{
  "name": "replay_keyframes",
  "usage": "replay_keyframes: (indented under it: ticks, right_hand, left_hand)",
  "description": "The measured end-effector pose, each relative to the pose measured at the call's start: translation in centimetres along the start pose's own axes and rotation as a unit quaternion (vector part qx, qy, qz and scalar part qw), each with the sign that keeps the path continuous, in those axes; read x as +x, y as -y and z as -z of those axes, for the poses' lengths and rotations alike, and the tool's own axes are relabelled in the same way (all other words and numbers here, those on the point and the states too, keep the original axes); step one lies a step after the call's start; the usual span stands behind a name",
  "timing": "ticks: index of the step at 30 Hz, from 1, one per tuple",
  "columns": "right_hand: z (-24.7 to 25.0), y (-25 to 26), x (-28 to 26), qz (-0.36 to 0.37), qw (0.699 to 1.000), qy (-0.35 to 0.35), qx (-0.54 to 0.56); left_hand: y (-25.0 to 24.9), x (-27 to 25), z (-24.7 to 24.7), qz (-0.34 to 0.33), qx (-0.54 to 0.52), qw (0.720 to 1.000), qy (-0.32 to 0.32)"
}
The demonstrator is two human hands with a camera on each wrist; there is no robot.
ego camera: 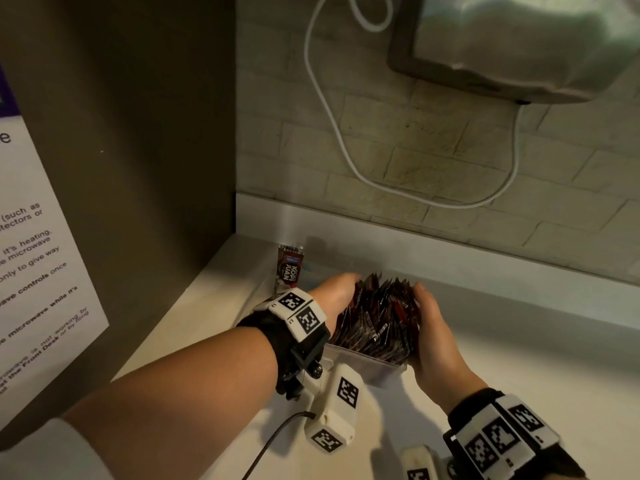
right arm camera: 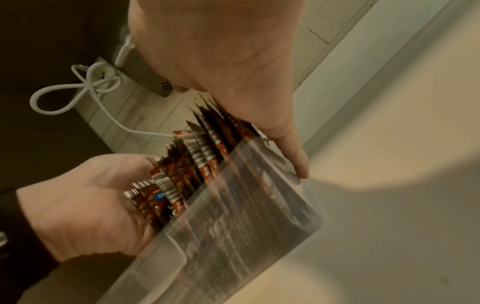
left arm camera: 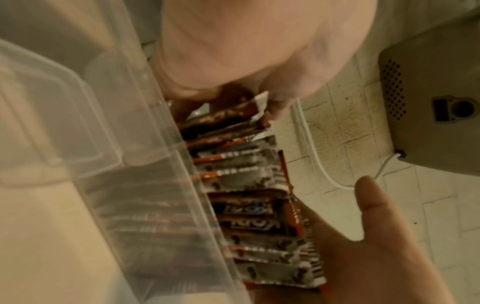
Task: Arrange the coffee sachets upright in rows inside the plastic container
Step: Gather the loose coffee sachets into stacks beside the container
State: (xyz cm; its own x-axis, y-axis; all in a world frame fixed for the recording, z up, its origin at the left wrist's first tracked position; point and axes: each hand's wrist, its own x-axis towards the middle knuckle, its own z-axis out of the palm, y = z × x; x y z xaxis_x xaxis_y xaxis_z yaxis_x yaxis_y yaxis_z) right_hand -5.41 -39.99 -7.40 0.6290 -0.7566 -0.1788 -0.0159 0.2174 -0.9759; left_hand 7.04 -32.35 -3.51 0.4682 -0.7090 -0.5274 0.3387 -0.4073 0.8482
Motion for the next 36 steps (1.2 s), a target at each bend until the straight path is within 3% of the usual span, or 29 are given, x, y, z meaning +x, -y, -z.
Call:
replay_keyframes:
  ticks: [6, 16, 25, 31, 34, 36]
  right_hand:
    - [0.1, -0.1, 0.2, -0.01, 1.0, 0.01, -0.014]
    - [0.0, 0.4, -0.1, -0.015, 1.0, 0.002, -0.005]
    - [0.1, 0.4, -0.1, -0.029, 0.999, -0.009, -0.026]
    - [0.0, 0.6, -0.3, -0.037, 0.999, -0.015, -0.029]
    - [0.2, 0.9, -0.6, -0.037, 0.998, -0.027, -0.035]
    - [0.3, 1.2, -0.7, -0.034, 0.998, -0.035, -0.044]
  left_hand:
    - [-0.5, -0.4, -0.4, 0.0, 0.001, 1.0, 0.02]
    - [0.1, -1.5, 0.2, -0.004, 0.031, 0.999, -0.032]
    - [-0.3, -1.7, 0.2, 0.003, 0.012, 1.0, -0.024]
    - [-0.2, -1.2, -0.6, 0.011, -0.001, 0.999, 0.043]
    - [-0.8, -2.2, -0.1, -0.043, 0.021, 0.999, -0.015]
    - [-1.1, -2.6, 1.3, -0.138, 0.05, 0.986, -0.08]
